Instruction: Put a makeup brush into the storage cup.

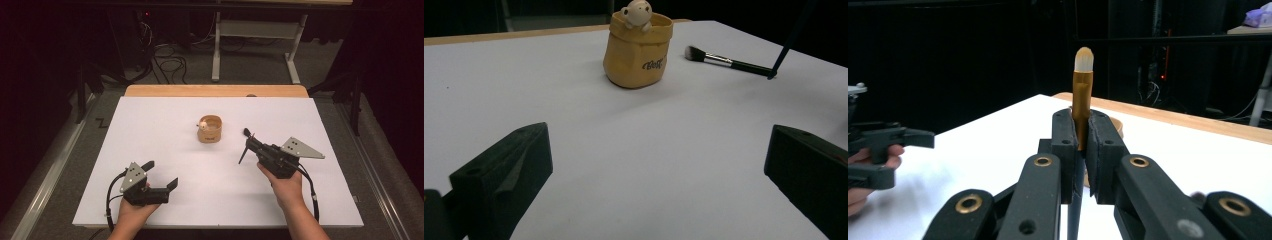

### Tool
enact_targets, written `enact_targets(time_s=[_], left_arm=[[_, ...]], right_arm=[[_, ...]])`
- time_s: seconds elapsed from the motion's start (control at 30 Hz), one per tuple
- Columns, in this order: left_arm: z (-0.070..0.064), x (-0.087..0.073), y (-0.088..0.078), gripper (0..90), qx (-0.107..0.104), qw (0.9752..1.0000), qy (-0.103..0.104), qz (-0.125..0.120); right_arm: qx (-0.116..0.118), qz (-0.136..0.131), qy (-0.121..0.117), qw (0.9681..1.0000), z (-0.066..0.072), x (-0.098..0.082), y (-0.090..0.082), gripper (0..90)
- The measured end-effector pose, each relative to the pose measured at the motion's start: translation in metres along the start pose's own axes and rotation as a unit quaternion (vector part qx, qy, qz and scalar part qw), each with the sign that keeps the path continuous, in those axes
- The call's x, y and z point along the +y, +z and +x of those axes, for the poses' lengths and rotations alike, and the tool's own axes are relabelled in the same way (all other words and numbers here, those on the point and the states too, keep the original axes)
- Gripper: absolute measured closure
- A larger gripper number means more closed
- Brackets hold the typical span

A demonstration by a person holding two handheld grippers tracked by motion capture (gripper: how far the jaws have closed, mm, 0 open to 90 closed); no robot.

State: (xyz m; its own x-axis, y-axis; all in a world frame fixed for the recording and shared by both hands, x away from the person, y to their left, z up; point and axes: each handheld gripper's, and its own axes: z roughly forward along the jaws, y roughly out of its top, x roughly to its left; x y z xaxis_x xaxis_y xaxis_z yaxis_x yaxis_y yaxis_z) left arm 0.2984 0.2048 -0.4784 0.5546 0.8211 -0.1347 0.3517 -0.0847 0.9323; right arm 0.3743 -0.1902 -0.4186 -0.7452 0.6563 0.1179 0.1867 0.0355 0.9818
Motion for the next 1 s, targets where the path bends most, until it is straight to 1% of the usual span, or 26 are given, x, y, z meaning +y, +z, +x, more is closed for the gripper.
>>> enact_targets(time_s=[0.1, 0.13, 0.27, 0.3, 0.4, 0.43, 0.47, 0.6, 0.7, 0.73, 0.77, 0.97, 1.0], left_arm=[[-0.001, 0.0, 0.0, 0.1, 0.001, 1.0, 0.004, -0.001], [-0.001, 0.0, 0.0, 0.1, 0.0, 1.0, 0.005, -0.001], [-0.002, 0.001, -0.001, 0.1, -0.001, 0.9999, 0.01, -0.004], [-0.002, 0.001, -0.001, 0.1, -0.002, 0.9999, 0.01, -0.004], [-0.003, 0.0, 0.0, 0.1, -0.005, 0.9999, 0.012, -0.003], [-0.003, 0.0, 0.0, 0.1, -0.005, 0.9999, 0.013, -0.002], [-0.003, 0.0, 0.0, 0.1, -0.008, 0.9998, 0.016, 0.0], [-0.005, 0.0, 0.0, 0.1, -0.01, 0.9997, 0.02, -0.001], [-0.005, 0.001, -0.001, 0.1, -0.011, 0.9997, 0.022, -0.002], [-0.005, 0.001, -0.001, 0.1, -0.011, 0.9997, 0.022, -0.002], [-0.005, 0.001, -0.001, 0.1, -0.012, 0.9997, 0.021, -0.002], [-0.004, 0.001, -0.001, 0.3, -0.011, 0.9997, 0.019, -0.004], [-0.004, 0.001, -0.001, 0.2, -0.013, 0.9998, 0.017, -0.003]], right_arm=[[-0.003, 0.002, -0.003, 1.0, -0.003, 0.002, 0.002, 84.9], [-0.005, 0.002, 0.003, 1.0, -0.007, 0.003, 0.005, 84.9], [-0.01, 0.0, 0.005, 0.9999, -0.012, 0.006, 0.01, 84.9], [-0.01, 0.0, 0.005, 0.9999, -0.012, 0.006, 0.01, 84.9], [-0.017, -0.005, 0.002, 0.9998, -0.012, 0.011, 0.019, 84.9], [-0.017, -0.005, 0.002, 0.9998, -0.012, 0.011, 0.019, 84.9], [-0.019, -0.008, 0.003, 0.9998, -0.013, 0.014, 0.024, 84.9], [-0.024, -0.012, 0.006, 0.9996, -0.013, 0.019, 0.032, 85.0], [-0.028, -0.014, 0.003, 0.9995, -0.014, 0.023, 0.039, 85.0], [-0.03, -0.013, 0.005, 0.9994, -0.014, 0.024, 0.04, 85.0], [-0.031, -0.014, 0.001, 0.9994, -0.014, 0.026, 0.043, 85.0], [-0.036, -0.017, 0.005, 0.9992, -0.015, 0.032, 0.054, 85.0], [-0.039, -0.015, 0.002, 0.9991, -0.015, 0.033, 0.056, 85.0]])
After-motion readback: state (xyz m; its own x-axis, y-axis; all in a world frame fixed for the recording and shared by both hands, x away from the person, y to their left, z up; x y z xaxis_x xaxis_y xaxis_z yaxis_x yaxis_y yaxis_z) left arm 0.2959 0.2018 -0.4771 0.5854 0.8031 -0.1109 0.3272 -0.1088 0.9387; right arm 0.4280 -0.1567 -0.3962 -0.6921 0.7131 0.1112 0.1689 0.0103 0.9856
